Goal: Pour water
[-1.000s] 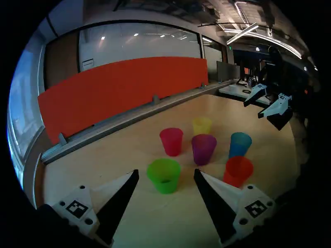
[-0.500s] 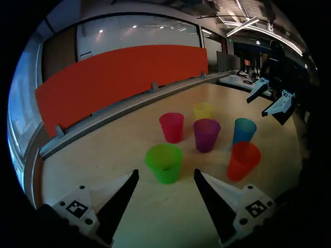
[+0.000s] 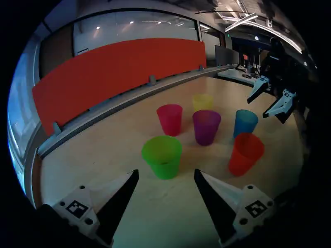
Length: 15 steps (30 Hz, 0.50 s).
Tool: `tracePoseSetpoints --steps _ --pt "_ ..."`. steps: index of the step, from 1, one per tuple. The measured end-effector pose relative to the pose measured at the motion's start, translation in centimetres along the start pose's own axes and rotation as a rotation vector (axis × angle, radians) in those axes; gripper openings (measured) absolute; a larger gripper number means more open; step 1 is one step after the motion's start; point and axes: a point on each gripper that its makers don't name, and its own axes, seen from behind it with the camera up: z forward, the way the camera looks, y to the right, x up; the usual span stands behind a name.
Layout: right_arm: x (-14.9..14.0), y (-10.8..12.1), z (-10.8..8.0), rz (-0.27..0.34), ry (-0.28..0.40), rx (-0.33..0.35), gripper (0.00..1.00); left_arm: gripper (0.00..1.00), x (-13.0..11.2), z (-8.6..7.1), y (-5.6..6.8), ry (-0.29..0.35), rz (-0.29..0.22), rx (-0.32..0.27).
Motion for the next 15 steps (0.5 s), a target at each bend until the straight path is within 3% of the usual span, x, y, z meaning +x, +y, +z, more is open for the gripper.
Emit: tracePoseSetpoints --steps 15 --pt "-1.3 -0.6 2.4 0.000 -0.027 0.019 1.00 1.00 -0.6 1.0 0.1 -0.021 0.013 -0.011"
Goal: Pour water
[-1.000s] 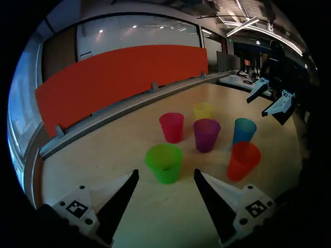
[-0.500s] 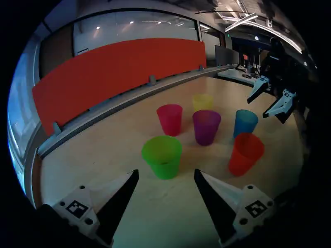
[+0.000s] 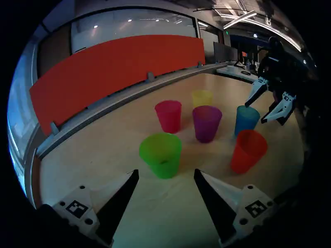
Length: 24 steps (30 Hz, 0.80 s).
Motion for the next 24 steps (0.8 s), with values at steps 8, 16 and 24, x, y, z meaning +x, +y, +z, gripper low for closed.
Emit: tracePoseSetpoints --steps 8,16,24 --pt "0.0 0.0 1.2 0.002 -0.006 0.006 1.00 1.00 -0.3 0.8 0.1 -0.016 0.011 -0.012" --pt "-0.1 0.0 2.3 -0.006 -0.014 0.009 1.00 1.00 -0.5 2.0 -0.4 -0.040 0.009 -0.016" --pt "-0.1 0.1 2.9 -0.008 -0.013 0.010 1.00 0.99 -0.3 3.4 -0.7 -0.052 -0.013 -0.034"
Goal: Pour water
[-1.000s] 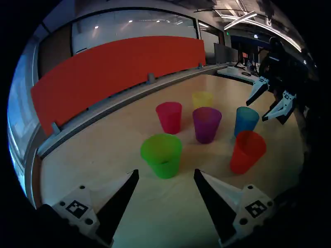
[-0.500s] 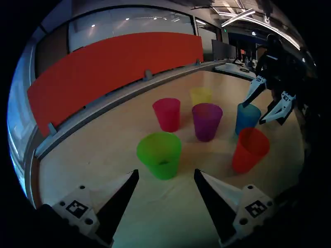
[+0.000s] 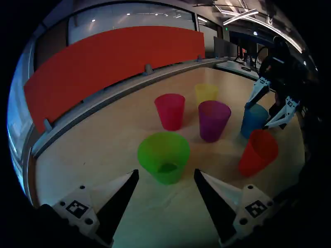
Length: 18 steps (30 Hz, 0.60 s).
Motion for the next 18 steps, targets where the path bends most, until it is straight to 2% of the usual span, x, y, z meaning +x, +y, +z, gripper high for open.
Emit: tracePoseSetpoints --steps 18 --pt "0.0 0.1 0.9 0.010 0.007 0.009 1.00 0.99 1.6 2.5 -0.3 0.002 -0.010 -0.010"
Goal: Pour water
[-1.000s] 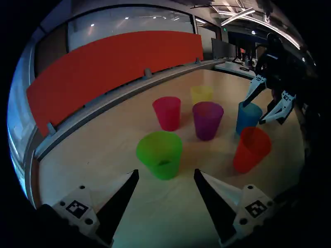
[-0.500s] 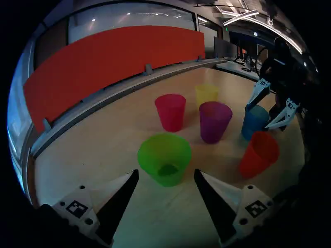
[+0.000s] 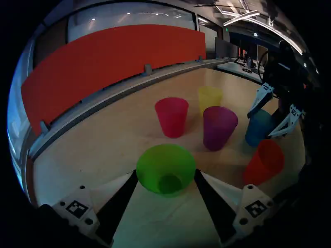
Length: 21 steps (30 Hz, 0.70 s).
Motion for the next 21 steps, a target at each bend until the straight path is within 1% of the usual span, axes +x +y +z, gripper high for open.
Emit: tracePoseSetpoints --steps 5,7,9,11,21 --pt "-0.07 0.11 0.08 0.005 0.003 0.006 1.00 1.00 0.28 0.34 0.12 0.002 0.000 0.004" --pt "-0.07 0.12 0.08 0.004 0.003 0.007 1.00 0.98 0.37 0.37 0.15 0.002 0.006 0.007" --pt "-0.07 0.12 0.08 0.002 0.003 0.008 1.00 0.91 0.45 0.38 0.17 0.002 0.012 0.010" --pt "-0.03 0.11 0.09 0.001 0.003 0.008 1.00 0.90 0.48 0.41 0.15 0.001 0.015 0.012" --pt "-0.04 0.16 0.17 -0.005 0.004 0.006 1.00 0.89 0.67 0.42 0.14 0.012 -0.001 0.008"
